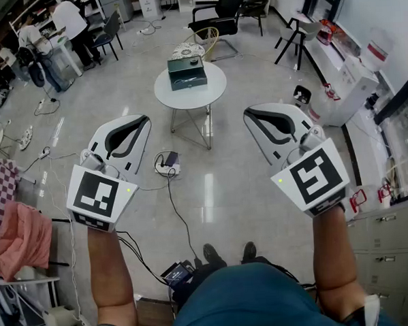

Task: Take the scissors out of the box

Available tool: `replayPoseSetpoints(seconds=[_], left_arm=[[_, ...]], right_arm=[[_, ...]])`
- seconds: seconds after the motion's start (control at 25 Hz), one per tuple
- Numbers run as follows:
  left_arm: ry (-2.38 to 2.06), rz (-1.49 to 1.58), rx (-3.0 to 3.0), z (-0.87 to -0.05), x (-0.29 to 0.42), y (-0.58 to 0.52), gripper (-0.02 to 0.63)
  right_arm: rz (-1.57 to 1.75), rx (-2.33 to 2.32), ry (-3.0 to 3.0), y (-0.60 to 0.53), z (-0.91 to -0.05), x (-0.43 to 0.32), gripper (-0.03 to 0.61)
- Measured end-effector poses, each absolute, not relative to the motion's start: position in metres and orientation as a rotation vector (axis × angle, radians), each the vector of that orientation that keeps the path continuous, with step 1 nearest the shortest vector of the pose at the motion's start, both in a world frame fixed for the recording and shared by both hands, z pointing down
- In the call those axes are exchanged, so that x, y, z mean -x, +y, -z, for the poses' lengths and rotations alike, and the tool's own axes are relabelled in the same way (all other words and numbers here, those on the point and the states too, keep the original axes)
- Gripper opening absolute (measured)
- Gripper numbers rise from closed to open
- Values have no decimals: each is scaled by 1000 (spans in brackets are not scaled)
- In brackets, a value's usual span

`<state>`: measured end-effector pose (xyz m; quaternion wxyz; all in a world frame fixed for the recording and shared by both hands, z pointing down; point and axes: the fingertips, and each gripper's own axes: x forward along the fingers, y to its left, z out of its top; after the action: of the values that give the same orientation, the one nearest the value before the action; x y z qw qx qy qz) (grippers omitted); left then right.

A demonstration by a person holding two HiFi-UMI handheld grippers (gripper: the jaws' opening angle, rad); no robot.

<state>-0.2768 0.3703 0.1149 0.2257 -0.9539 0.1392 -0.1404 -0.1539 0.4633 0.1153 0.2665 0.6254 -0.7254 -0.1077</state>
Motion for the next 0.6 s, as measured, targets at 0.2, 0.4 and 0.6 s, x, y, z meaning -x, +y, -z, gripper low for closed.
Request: replayPoseSetpoints(seconds=[0.2, 0.4, 0.6], left_arm=[[366, 383, 2638, -119, 281, 359, 21], [334, 373, 2633, -121, 277, 347, 21], [332, 379, 2624, -123, 269, 340, 21]], right_arm=[[291, -1703, -1945, 451, -118, 159, 37], [285, -1723, -1934, 438, -120, 159, 37], [243, -1775, -2023, 428, -116, 155, 37]])
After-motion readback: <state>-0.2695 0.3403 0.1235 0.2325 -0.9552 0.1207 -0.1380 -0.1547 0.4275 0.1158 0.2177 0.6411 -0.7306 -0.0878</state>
